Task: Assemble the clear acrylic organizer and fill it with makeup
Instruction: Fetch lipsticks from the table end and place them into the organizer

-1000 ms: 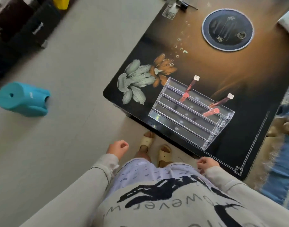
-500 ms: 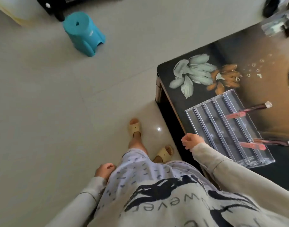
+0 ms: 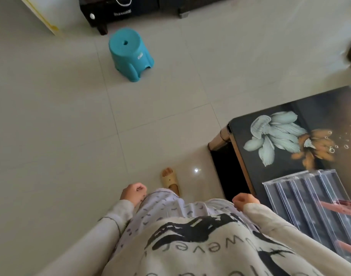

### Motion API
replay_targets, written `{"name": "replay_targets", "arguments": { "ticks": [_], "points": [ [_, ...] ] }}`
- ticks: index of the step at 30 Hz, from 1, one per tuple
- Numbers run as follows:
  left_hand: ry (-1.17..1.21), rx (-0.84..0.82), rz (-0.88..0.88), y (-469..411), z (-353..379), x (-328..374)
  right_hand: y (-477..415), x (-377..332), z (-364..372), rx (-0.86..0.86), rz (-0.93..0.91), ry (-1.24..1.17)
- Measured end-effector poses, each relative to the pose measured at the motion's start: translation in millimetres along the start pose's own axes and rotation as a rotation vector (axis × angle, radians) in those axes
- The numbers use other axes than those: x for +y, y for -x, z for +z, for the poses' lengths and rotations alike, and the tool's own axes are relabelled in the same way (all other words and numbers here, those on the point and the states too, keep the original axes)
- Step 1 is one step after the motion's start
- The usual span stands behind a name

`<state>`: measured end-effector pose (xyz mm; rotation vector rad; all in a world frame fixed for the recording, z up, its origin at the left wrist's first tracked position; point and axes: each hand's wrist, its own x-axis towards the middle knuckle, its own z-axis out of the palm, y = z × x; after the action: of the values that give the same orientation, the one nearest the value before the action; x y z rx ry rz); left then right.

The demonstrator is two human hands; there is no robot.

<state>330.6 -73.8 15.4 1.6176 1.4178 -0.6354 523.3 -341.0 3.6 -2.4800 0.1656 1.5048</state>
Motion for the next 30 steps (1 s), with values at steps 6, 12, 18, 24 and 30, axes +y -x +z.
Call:
{"name": "replay_targets", "arguments": {
  "ticks": [6,12,18,24,30],
  "points": [
    [-0.032,-0.009,0.082,-54,-66,57,2,-46,4,0.095,0.083,-0.171],
    [-0.018,-0.035,0.169,-94,-93,118,-23,-109,-16,0.085,0.082,-0.167],
    [-0.098,-0.108,0.144,-132,-102,164,-68,-175,-61,0.060,0.069,-0.159],
    [-0.146,-0.064,0.055,-159,-133,222,-109,-241,-131,0.099,0.018,-0.178],
    [-0.299,-0.121,0.131,-190,-152,302,-140,-283,-182,0.136,0.018,-0.314]
  ]
}}
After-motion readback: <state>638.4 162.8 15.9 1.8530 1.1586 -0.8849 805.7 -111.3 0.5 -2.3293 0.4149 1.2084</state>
